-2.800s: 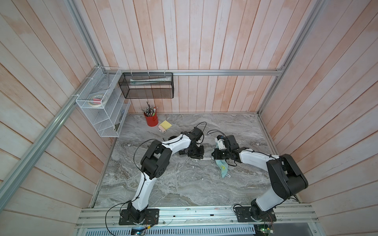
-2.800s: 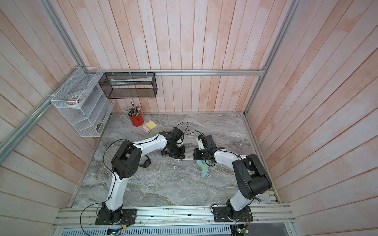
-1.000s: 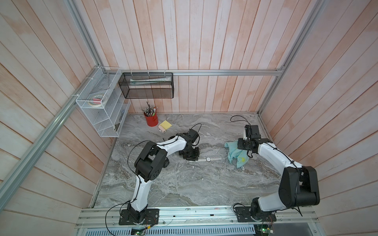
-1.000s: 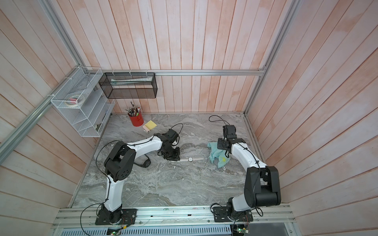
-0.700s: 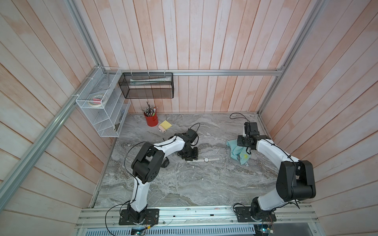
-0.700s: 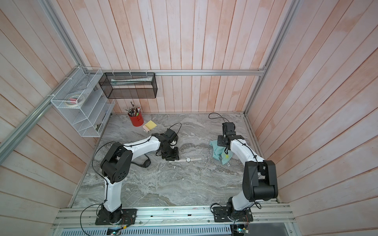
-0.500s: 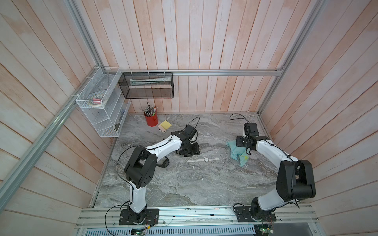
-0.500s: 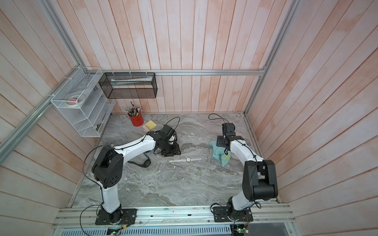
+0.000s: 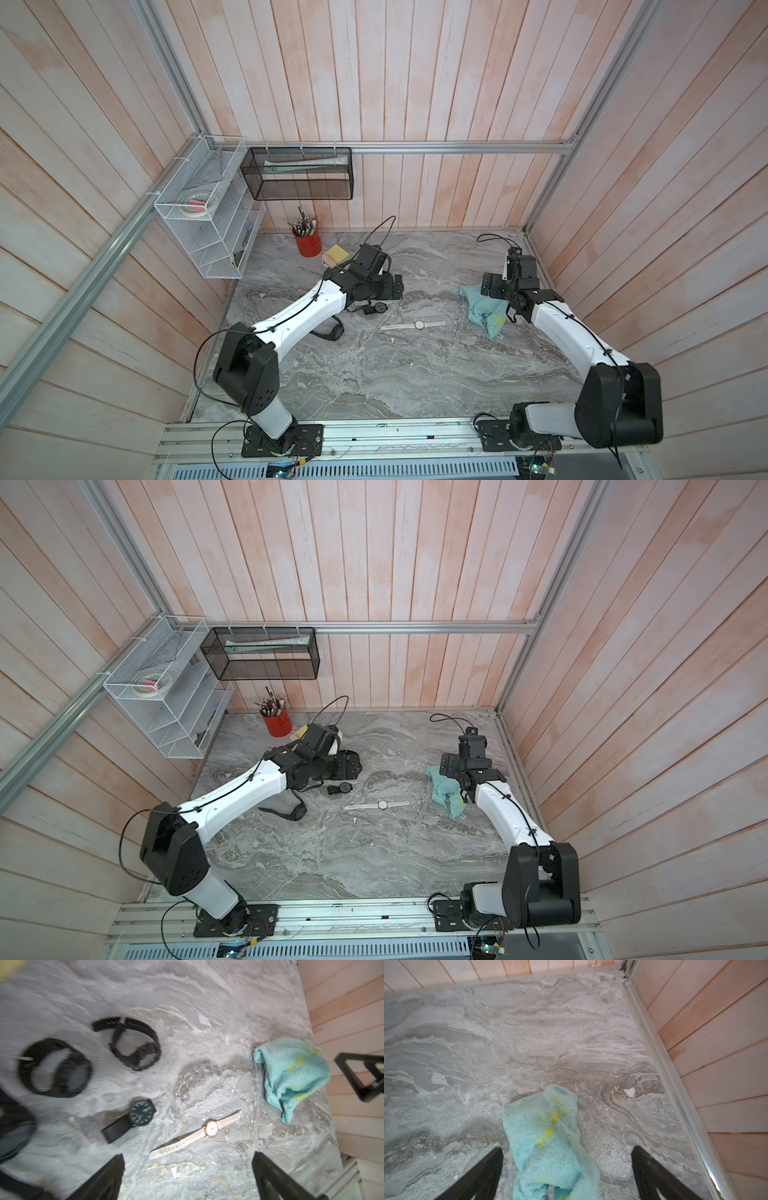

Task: Wipe the watch dial
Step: Place the cleaning item at the center of the board, then reset both arms

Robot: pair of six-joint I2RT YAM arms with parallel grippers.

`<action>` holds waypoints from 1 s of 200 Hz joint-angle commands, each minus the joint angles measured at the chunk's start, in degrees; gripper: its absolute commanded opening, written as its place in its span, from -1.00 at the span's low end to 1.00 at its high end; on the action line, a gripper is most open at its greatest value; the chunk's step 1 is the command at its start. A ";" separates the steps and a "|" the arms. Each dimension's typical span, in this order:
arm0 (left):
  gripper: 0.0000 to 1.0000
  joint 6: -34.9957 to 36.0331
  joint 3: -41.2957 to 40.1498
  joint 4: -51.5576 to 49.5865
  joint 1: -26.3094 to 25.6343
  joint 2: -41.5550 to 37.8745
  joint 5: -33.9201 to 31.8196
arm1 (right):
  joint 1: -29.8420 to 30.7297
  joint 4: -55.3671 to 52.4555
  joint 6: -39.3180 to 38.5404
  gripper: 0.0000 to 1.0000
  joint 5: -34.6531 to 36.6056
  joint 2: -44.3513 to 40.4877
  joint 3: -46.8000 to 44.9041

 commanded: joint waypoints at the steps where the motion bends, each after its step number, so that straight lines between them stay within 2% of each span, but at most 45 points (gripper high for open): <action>1: 1.00 5.55 -7.45 3.20 5.88 -9.72 -15.99 | -0.35 14.41 -2.12 0.96 4.98 -7.44 -7.32; 32: 1.00 13.44 -27.31 19.48 19.38 -23.35 -21.69 | -0.75 27.93 -9.00 0.96 8.83 -11.92 -15.31; 50: 0.99 16.32 -38.41 31.90 25.91 -29.53 -21.86 | -4.45 32.48 -8.84 0.96 4.62 -8.01 -17.50; 67: 0.99 18.92 -46.54 43.67 29.88 -31.24 -22.46 | -5.58 38.76 -8.62 0.96 2.90 -3.44 -20.34; 84: 1.00 20.00 -51.09 53.79 32.74 -28.13 -21.60 | -5.58 53.14 -7.13 0.96 0.75 -1.34 -26.81; 103: 0.99 22.90 -54.10 65.79 33.23 -20.96 -21.17 | -5.58 71.78 -6.53 0.96 -2.23 2.83 -33.36; 110: 1.00 23.10 -55.60 71.80 33.27 -17.83 -21.16 | -5.55 74.78 -8.36 0.96 -3.57 4.91 -33.97; 124: 0.99 20.77 -59.97 86.76 33.57 -12.25 -20.41 | -5.56 71.81 -8.01 0.96 -3.37 7.22 -32.94; 140: 0.99 23.47 -58.74 88.83 33.32 -9.58 -17.95 | -5.58 86.36 -8.72 0.96 -4.93 12.14 -38.29; 158: 1.00 24.95 -62.65 103.60 34.61 -3.39 -12.71 | -5.56 101.82 -9.60 0.96 -7.12 18.71 -42.47; 169: 0.99 26.60 -62.23 102.67 34.50 -1.56 -8.14 | -5.68 96.25 -9.24 0.96 -6.70 16.94 -41.39; 177: 1.00 27.48 -61.43 105.32 34.28 1.19 -9.63 | -5.63 90.20 -9.11 0.96 -6.44 15.58 -39.25; 189: 0.99 25.91 -60.54 99.15 34.65 -1.29 -9.40 | -5.76 84.01 -10.31 0.96 -9.29 15.17 -36.19; 200: 1.00 26.52 -61.59 104.64 34.54 0.33 -10.01 | -6.09 84.28 -9.42 0.96 -9.72 15.35 -36.22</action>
